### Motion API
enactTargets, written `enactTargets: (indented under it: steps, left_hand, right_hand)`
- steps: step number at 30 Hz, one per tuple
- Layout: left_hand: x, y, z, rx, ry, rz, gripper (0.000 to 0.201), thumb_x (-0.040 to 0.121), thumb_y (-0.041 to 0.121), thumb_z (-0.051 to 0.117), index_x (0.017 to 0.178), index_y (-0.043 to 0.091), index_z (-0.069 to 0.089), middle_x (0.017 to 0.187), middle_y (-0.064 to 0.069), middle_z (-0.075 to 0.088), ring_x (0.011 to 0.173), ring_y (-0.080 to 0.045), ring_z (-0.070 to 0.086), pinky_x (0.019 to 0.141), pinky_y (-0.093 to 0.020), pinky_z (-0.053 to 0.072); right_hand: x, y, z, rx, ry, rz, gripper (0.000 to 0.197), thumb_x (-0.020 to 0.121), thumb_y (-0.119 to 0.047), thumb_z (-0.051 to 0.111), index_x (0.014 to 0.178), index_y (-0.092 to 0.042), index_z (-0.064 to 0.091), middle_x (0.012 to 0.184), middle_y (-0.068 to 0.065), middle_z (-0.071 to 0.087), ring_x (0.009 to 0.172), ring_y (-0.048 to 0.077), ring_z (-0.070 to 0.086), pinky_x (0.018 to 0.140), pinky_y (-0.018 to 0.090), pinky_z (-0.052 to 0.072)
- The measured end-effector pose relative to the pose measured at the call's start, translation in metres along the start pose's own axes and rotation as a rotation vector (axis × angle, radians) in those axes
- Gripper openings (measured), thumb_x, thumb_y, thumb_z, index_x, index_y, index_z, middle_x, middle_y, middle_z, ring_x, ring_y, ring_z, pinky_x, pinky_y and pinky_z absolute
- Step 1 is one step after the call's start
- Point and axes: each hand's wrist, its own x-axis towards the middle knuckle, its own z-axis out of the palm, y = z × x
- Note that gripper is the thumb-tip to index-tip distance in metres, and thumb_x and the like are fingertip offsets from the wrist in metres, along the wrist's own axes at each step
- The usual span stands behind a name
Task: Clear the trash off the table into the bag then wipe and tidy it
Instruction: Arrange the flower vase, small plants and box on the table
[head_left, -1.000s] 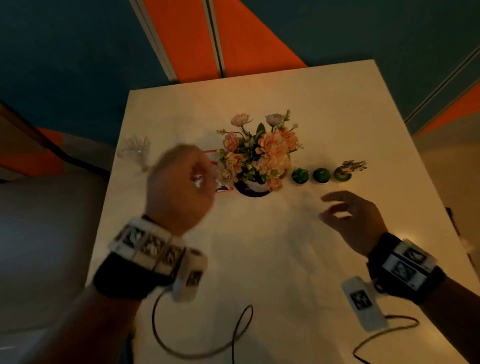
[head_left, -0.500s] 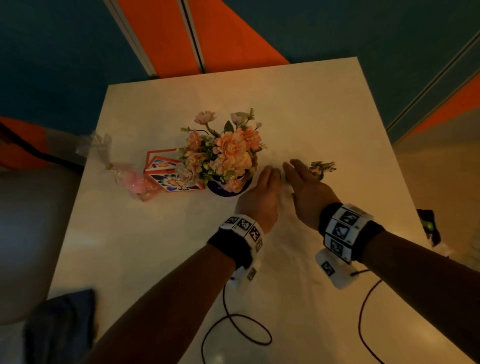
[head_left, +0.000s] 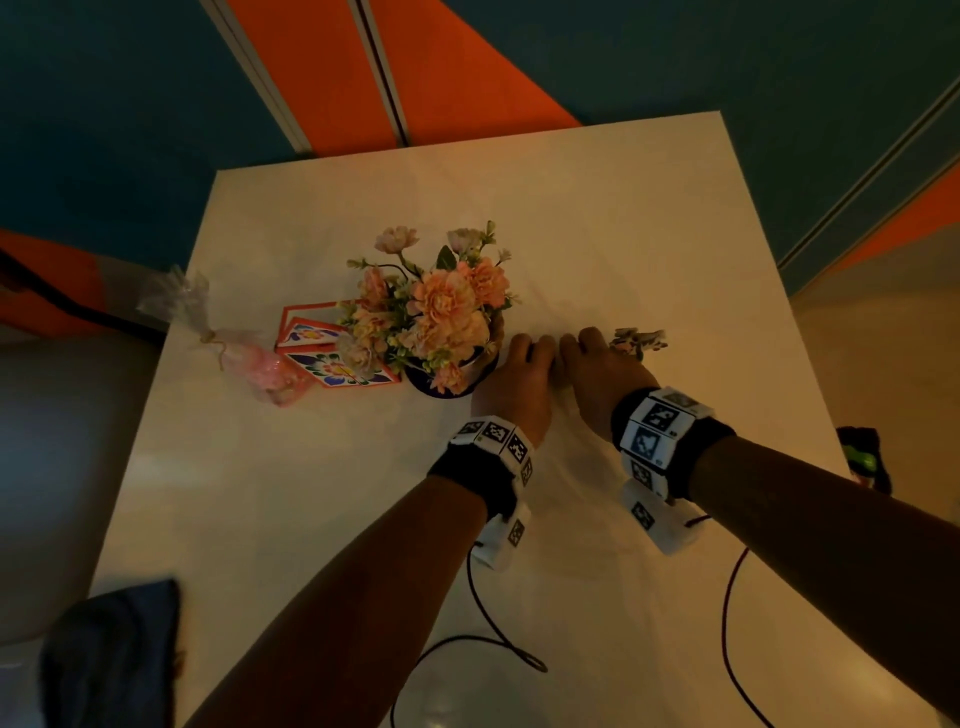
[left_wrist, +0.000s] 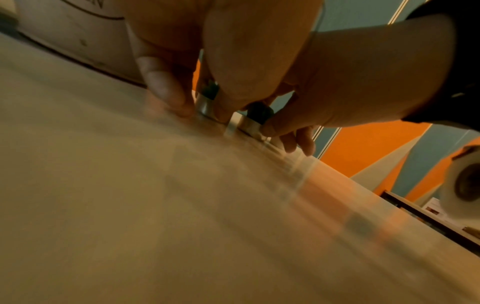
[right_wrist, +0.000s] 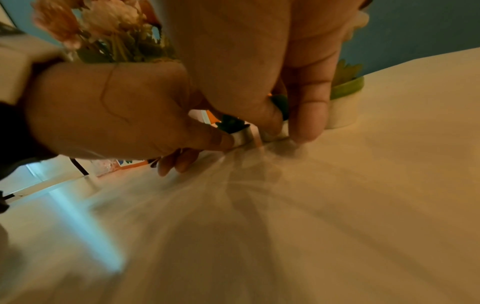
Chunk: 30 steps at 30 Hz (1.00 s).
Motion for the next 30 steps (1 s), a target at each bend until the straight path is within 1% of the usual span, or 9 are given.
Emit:
enactTargets:
  steps: [4, 8, 11, 15, 17, 20, 22, 25, 30]
  left_hand:
    - [0.002, -0.002, -0.001, 0.023, 0.026, -0.013, 0.040, 0.089, 0.012, 0.047, 0.128, 0.018, 0.041, 0.129, -0.006, 0.041, 0.114, -0.032, 0.047, 0.076, -0.041, 0.048]
    - [-0.001, 0.000, -0.002, 0.032, 0.037, -0.015, 0.039, 0.089, 0.012, 0.045, 0.128, 0.018, 0.042, 0.129, -0.006, 0.042, 0.116, -0.031, 0.046, 0.085, -0.042, 0.045]
    - [-0.001, 0.000, -0.003, 0.012, 0.029, -0.024, 0.040, 0.089, 0.011, 0.046, 0.129, 0.018, 0.041, 0.130, -0.007, 0.041, 0.115, -0.032, 0.046, 0.083, -0.042, 0.048]
    - [-0.007, 0.001, -0.007, 0.037, 0.001, -0.028, 0.060, 0.089, 0.012, 0.046, 0.144, 0.021, 0.023, 0.148, -0.005, 0.027, 0.134, -0.029, 0.032, 0.108, -0.043, 0.031]
    - [-0.017, 0.006, -0.011, -0.017, -0.015, -0.010, 0.069, 0.089, 0.012, 0.049, 0.148, 0.021, 0.015, 0.154, -0.004, 0.015, 0.134, -0.030, 0.033, 0.101, -0.042, 0.040]
    - [-0.035, 0.013, -0.016, -0.104, 0.000, 0.031, 0.069, 0.089, 0.013, 0.050, 0.148, 0.022, 0.016, 0.156, -0.001, 0.011, 0.122, -0.029, 0.049, 0.087, -0.039, 0.051]
    - [-0.041, 0.015, -0.020, -0.124, 0.039, 0.042, 0.062, 0.091, 0.017, 0.049, 0.147, 0.020, 0.022, 0.155, 0.000, 0.017, 0.119, -0.028, 0.051, 0.088, -0.037, 0.050]
    - [-0.037, 0.020, -0.027, -0.131, 0.068, 0.054, 0.056, 0.092, 0.021, 0.050, 0.144, 0.018, 0.029, 0.151, 0.001, 0.025, 0.120, -0.026, 0.051, 0.090, -0.038, 0.049]
    - [-0.015, 0.032, -0.031, -0.107, 0.019, 0.040, 0.057, 0.092, 0.024, 0.054, 0.143, 0.020, 0.029, 0.147, 0.001, 0.029, 0.125, -0.025, 0.046, 0.089, -0.039, 0.045]
  right_hand:
    - [0.001, -0.001, 0.000, 0.009, 0.020, 0.011, 0.043, 0.095, -0.011, 0.041, 0.138, -0.005, 0.034, 0.136, 0.018, 0.034, 0.107, 0.041, 0.055, 0.077, 0.040, 0.044]
    - [0.003, 0.000, 0.002, 0.032, 0.035, 0.021, 0.043, 0.095, -0.009, 0.042, 0.137, -0.006, 0.034, 0.137, 0.019, 0.034, 0.105, 0.041, 0.057, 0.076, 0.040, 0.046]
    - [0.000, 0.001, 0.001, 0.042, 0.044, 0.018, 0.048, 0.095, -0.009, 0.041, 0.141, -0.006, 0.030, 0.141, 0.019, 0.032, 0.111, 0.041, 0.055, 0.084, 0.042, 0.048]
    - [-0.015, 0.005, 0.003, 0.114, 0.054, -0.025, 0.061, 0.097, -0.009, 0.040, 0.151, -0.012, 0.014, 0.159, 0.015, 0.010, 0.136, 0.039, 0.036, 0.105, 0.042, 0.038]
    - [-0.031, 0.010, 0.009, 0.131, 0.061, -0.074, 0.063, 0.097, -0.009, 0.041, 0.152, -0.017, 0.012, 0.162, 0.008, 0.002, 0.141, 0.035, 0.031, 0.108, 0.039, 0.036]
    - [-0.057, 0.025, 0.022, 0.157, 0.056, -0.074, 0.051, 0.098, -0.015, 0.044, 0.146, -0.019, 0.029, 0.159, 0.004, 0.015, 0.130, 0.032, 0.046, 0.103, 0.037, 0.043]
    - [-0.071, 0.041, 0.028, 0.230, 0.058, 0.000, 0.035, 0.098, -0.019, 0.046, 0.133, -0.017, 0.046, 0.147, 0.006, 0.036, 0.116, 0.030, 0.054, 0.097, 0.034, 0.043]
    - [-0.074, 0.065, 0.032, 0.440, 0.154, 0.198, 0.025, 0.093, -0.021, 0.057, 0.117, -0.014, 0.055, 0.126, 0.008, 0.054, 0.101, 0.030, 0.057, 0.085, 0.031, 0.041]
    - [-0.045, 0.079, 0.033, 0.898, 0.340, 0.367, 0.058, 0.077, -0.018, 0.078, 0.127, -0.017, 0.049, 0.121, 0.000, 0.054, 0.079, 0.030, 0.061, 0.071, 0.037, 0.056]
